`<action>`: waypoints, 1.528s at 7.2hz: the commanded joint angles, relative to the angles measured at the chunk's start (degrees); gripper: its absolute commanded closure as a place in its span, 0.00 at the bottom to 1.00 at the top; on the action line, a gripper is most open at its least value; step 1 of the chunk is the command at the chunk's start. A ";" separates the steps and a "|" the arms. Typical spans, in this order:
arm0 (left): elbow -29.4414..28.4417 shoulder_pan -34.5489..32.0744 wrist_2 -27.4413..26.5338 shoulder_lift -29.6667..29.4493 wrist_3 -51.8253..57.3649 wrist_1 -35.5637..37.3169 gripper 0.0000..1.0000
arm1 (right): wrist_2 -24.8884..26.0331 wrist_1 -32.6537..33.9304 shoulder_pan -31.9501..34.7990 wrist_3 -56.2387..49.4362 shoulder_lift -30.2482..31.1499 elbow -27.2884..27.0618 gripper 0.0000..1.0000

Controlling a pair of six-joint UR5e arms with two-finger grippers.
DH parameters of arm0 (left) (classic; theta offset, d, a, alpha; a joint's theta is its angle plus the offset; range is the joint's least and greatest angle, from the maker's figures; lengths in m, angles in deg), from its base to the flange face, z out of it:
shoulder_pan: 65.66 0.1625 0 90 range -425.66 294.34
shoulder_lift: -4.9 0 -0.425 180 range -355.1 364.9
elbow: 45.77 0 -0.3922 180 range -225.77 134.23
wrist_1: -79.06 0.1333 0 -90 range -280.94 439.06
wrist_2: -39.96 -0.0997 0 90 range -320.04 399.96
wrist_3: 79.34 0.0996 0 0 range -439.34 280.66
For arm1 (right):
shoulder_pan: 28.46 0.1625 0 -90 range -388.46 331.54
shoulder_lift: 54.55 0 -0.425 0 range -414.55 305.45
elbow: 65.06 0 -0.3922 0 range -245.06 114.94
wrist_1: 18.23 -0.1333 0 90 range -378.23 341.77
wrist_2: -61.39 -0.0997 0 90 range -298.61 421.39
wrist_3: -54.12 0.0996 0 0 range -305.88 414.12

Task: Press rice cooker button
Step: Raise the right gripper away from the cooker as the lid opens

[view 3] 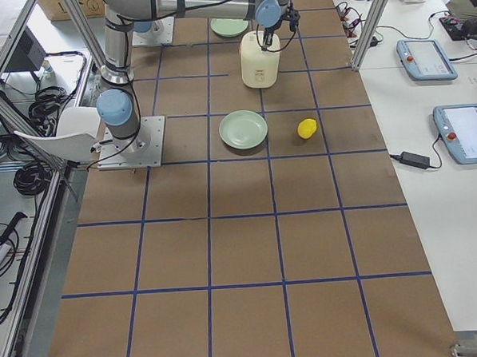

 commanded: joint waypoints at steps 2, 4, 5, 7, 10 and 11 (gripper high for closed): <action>0.00 0.00 0.01 0.00 0.00 0.08 0.00 | -0.38 0.01 0.00 0.31 -0.13 -0.52 0.92; 0.00 0.00 -0.08 0.00 0.00 0.08 0.00 | -0.38 -0.08 0.00 0.40 -0.05 -0.43 0.92; 0.00 0.00 0.01 0.00 0.00 -0.01 0.00 | 0.14 -0.16 0.00 0.49 -0.05 0.09 0.92; 0.00 0.00 0.01 0.00 0.00 0.08 0.00 | 0.32 -4.35 0.09 0.66 1.62 3.50 0.83; 0.00 0.00 -0.08 0.00 0.00 0.08 0.00 | 9.75 -11.95 -1.92 -3.25 2.50 16.50 0.30; 0.00 0.00 0.01 0.00 0.00 -0.01 0.00 | 10.94 -12.29 -4.63 -9.90 3.11 16.88 0.16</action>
